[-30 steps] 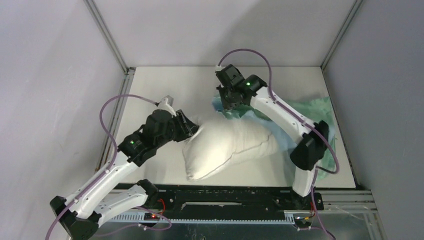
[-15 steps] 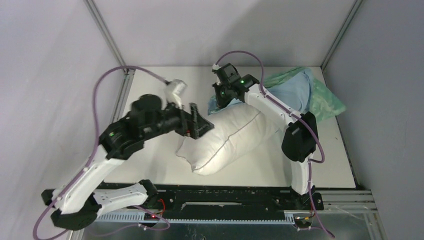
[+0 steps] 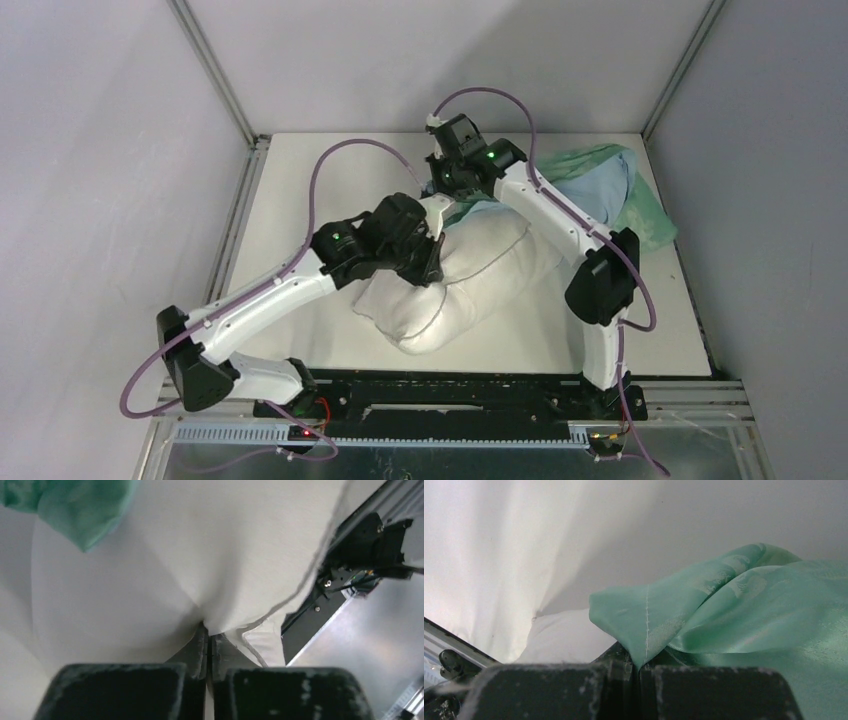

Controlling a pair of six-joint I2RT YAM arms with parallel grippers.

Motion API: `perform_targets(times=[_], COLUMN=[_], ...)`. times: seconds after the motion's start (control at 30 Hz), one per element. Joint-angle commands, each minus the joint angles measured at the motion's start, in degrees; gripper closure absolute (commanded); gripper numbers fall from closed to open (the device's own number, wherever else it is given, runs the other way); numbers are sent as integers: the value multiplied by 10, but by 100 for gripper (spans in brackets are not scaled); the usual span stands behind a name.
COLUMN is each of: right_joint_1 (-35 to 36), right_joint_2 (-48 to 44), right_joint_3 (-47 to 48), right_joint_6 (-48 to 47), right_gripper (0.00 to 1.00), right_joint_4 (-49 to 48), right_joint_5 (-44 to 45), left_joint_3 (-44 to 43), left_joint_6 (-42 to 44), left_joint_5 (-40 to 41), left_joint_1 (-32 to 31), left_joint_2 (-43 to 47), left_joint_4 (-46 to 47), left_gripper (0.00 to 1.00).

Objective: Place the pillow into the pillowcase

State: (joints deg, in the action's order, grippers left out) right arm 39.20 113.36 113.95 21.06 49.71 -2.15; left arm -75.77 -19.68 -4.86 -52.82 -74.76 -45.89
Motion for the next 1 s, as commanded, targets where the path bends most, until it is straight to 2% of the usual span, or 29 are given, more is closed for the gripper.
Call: perform_targets(times=[0.0,0.2,0.27,0.37,0.47,0.63,0.73,0.8,0.83,0.97], right_joint_1=[20,64,83,118,140,141,142,141,141,141], right_joint_2=[-84,-174,-182,-172,-162,-145,-145,-161,-176,-289], right_joint_3=[14,85,125,204,249,267,250,199,166,-4], right_joint_6=[9,3,-1,-8,-14,-14,-17,-18,-19,-17], right_gripper=[100,100,100,100,100,100,100,100,92,37], right_joint_4=[-2,37,57,104,119,125,127,122,115,44], right_joint_5=[21,71,78,101,110,100,101,110,119,152], left_joint_3=[69,191,225,230,210,123,101,100,105,150], left_joint_6=[-57,-228,-277,-323,-354,-345,-357,-368,-377,-436], left_joint_5=[-31,-216,-257,-290,-295,-251,-220,-197,-187,-160], left_joint_1=[72,220,244,248,234,197,193,193,193,193], left_joint_2=[4,47,47,45,66,116,142,155,161,185], left_joint_4=[60,247,305,353,366,293,276,269,273,317], left_gripper=[100,100,100,100,100,100,100,100,100,100])
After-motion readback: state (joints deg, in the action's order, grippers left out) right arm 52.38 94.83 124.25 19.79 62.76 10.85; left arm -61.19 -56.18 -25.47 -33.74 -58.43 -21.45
